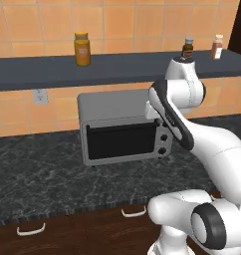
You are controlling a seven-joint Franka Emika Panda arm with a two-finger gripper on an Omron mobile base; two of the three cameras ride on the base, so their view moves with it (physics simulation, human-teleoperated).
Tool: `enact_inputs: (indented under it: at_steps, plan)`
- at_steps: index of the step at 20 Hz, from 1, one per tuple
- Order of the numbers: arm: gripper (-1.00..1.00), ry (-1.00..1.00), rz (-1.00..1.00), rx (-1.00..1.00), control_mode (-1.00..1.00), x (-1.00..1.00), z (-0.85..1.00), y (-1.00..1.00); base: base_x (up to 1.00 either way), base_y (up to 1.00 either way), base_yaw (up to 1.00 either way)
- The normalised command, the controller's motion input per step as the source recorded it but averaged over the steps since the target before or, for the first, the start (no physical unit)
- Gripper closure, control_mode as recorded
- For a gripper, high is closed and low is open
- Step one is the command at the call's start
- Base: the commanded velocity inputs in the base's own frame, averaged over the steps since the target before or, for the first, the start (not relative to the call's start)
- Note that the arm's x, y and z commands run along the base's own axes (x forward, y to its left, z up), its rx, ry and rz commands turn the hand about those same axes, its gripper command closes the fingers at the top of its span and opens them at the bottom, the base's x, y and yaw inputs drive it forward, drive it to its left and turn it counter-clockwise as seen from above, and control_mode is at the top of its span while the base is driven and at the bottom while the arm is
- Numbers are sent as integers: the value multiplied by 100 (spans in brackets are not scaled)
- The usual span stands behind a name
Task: Take a straw from the drawer in front and place it inside the glass cup on the dining counter.
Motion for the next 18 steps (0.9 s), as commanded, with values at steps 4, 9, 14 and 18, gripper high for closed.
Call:
enact_inputs:
  at_steps: [4, 9, 14, 18]
  plan:
    - [-100, -7, 0, 0, 100, -10, 0, 0, -18, 0, 0]
    - [-100, 0, 0, 0, 100, 0, 0, 0, -91, -10, 5]
    - [-100, 0, 0, 0, 100, 0, 0, 0, -14, -49, 50]
    - [-100, 0, 0, 0, 100, 0, 0, 0, 0, -54, 73]
